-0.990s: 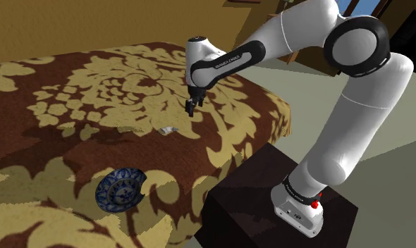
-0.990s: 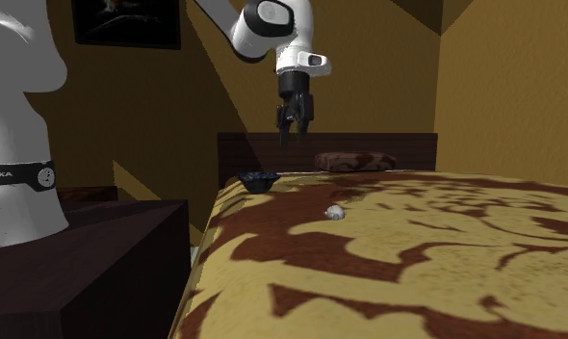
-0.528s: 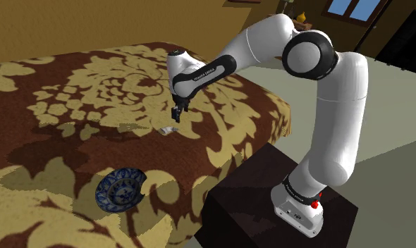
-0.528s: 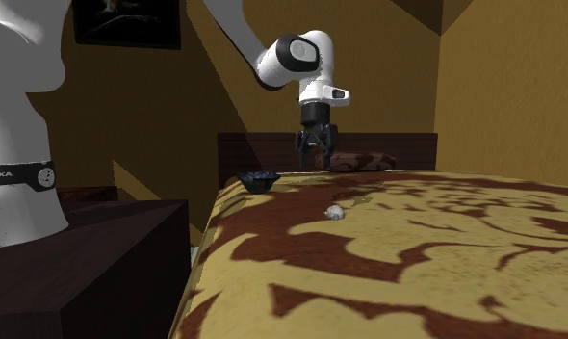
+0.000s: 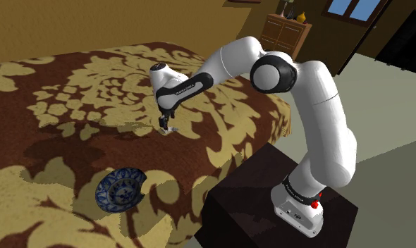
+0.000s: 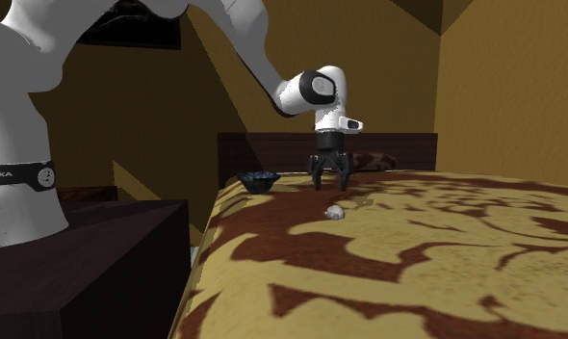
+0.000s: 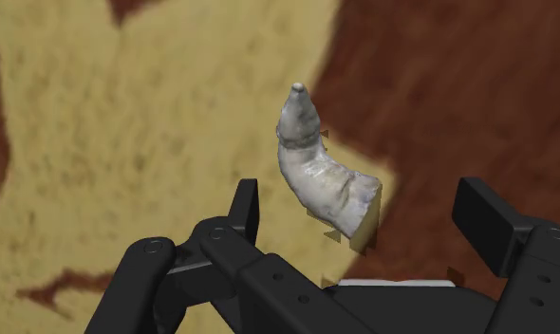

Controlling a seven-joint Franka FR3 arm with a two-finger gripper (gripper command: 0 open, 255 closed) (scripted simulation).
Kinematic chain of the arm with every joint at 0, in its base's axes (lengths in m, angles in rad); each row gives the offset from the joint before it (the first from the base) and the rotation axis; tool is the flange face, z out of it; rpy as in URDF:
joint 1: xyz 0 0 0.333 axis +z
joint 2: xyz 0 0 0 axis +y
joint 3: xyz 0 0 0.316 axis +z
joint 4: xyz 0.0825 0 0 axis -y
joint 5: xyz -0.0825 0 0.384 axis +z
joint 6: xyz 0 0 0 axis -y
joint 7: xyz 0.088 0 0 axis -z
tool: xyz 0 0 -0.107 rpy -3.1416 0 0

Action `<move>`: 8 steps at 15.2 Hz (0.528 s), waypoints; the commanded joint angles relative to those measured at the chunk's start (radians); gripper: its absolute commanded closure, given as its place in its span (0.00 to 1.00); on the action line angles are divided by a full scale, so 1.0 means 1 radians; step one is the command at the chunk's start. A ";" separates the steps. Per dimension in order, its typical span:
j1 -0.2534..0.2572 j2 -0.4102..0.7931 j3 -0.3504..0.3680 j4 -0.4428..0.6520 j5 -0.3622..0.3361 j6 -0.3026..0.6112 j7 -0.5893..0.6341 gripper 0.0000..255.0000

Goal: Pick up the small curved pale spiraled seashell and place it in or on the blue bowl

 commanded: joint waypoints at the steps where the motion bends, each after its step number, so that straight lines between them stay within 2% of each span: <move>1: 0.008 0.045 -0.003 0.038 -0.008 0.005 -0.004 0.00; 8: 0.006 0.099 -0.014 0.038 -0.019 0.059 0.002 0.00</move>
